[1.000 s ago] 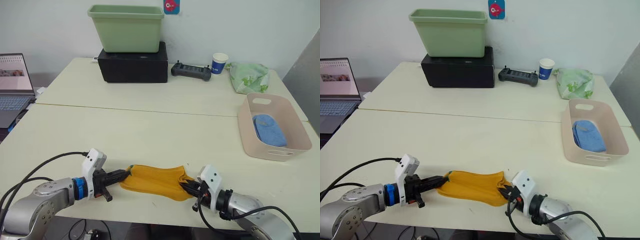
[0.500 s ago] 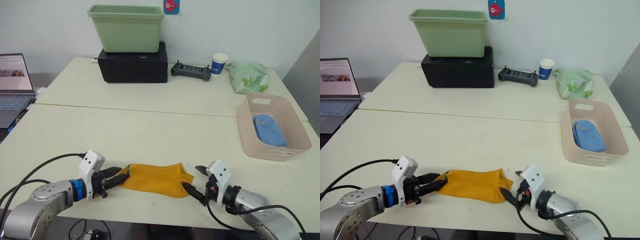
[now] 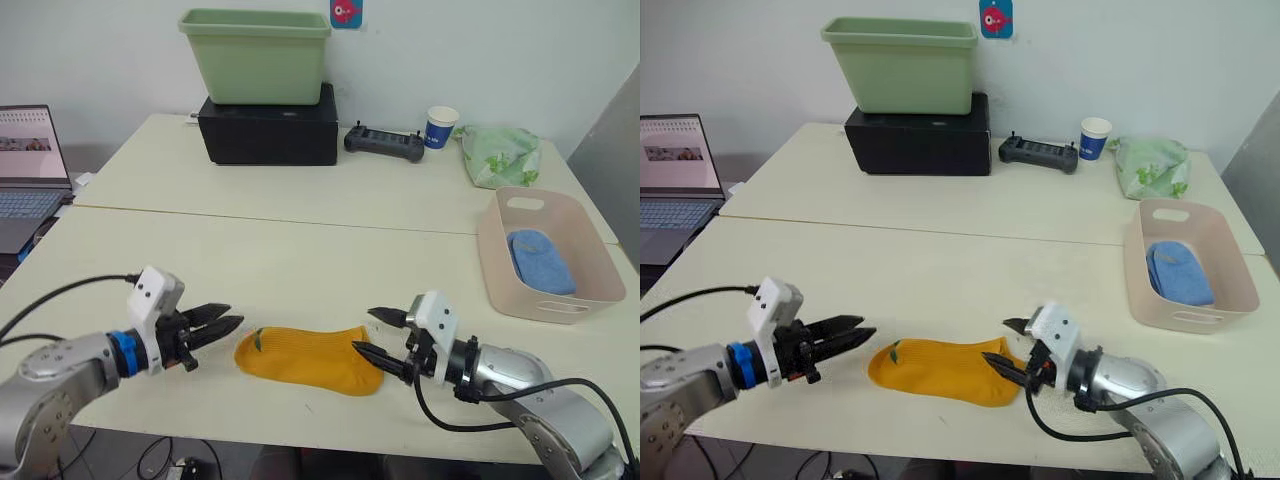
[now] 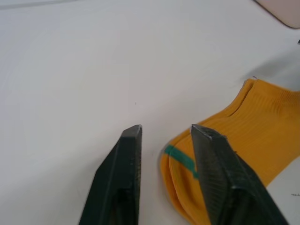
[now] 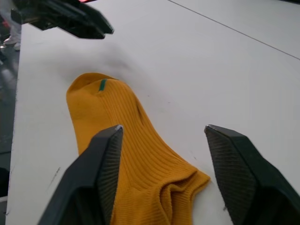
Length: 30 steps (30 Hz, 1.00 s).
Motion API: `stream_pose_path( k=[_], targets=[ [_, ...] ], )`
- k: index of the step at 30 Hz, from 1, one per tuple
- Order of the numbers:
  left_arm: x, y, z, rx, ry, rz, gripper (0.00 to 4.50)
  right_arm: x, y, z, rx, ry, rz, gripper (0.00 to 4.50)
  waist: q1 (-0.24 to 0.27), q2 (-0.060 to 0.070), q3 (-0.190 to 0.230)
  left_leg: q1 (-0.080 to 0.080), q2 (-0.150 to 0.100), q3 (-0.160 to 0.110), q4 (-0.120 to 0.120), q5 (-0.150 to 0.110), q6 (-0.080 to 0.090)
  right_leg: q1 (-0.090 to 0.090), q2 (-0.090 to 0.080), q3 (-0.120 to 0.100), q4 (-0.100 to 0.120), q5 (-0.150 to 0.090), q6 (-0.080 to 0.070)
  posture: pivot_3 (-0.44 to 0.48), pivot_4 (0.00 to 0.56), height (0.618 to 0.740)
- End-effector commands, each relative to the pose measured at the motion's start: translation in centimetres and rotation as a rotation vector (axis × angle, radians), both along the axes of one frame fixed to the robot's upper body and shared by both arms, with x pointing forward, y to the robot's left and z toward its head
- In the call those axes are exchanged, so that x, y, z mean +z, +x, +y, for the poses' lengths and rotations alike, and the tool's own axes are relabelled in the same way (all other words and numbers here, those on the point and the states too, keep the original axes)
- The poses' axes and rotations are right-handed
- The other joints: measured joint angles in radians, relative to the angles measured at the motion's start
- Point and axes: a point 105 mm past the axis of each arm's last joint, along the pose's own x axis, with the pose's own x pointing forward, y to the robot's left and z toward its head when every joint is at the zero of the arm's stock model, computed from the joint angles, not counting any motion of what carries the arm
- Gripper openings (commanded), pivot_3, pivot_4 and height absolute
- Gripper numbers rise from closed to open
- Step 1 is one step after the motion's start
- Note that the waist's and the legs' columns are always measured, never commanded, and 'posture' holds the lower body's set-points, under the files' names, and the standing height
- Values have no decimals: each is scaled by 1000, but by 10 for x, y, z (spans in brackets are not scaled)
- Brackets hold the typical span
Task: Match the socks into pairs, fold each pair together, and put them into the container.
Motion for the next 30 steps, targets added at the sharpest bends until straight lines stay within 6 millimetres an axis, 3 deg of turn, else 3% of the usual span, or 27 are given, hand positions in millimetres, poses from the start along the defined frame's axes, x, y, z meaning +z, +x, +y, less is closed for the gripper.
stream_pose_path(
  k=[1,3,5,6,10,14,17,20,24,27,30],
  targets=[
    [-12,-15,-51,-272,51,-8,409,-8,-6,13,120,-41,-17,1594,0,0,0,0,0,0,0,0,0,0,0,0,0,0,0,0,150,719],
    [-27,-7,-61,-289,65,-1,0,-20,-5,21,163,-71,-13,945,0,0,0,0,-1,1,0,0,0,0,0,1,0,0,0,0,150,719],
    [-40,2,-64,-283,88,-4,0,-31,2,27,180,-107,-35,180,0,0,0,0,0,2,1,0,0,0,1,0,0,0,0,0,150,719],
    [-46,3,-67,-291,84,11,0,-35,3,31,204,-130,-54,84,-1,0,0,0,0,2,1,0,0,0,2,0,1,0,0,0,150,719],
    [-71,1,-62,-302,144,75,0,-45,13,30,194,-202,-94,84,-3,0,0,0,1,2,1,0,0,-1,4,1,1,0,0,0,150,719],
    [-87,9,-50,-228,185,99,0,-48,25,16,109,-233,-109,84,1,0,0,0,1,1,1,0,0,0,3,0,1,0,0,0,150,719],
    [-95,14,-44,-183,211,88,0,-48,35,-8,-31,-216,-59,84,1,1,-2,1,1,2,1,0,0,1,2,0,2,0,0,0,150,719],
    [-89,22,-47,-168,197,36,0,-46,31,-23,-92,-173,6,84,3,2,-4,2,0,2,1,0,0,2,1,0,1,0,0,0,150,719],
    [-55,27,-60,-210,101,-70,0,-21,22,-23,-57,-82,-43,84,3,2,-4,1,0,2,2,0,0,2,2,-1,1,0,0,0,150,719],
    [-31,15,-69,-324,73,-91,0,-6,14,-13,42,-73,-98,84,-3,2,-2,1,1,2,1,0,0,0,3,0,2,0,0,0,150,719],
    [-25,-1,-71,-412,87,-57,0,-3,8,-2,123,-95,-130,84,-4,2,-2,1,1,1,1,0,0,0,4,-1,2,0,0,0,150,719]
  ],
)
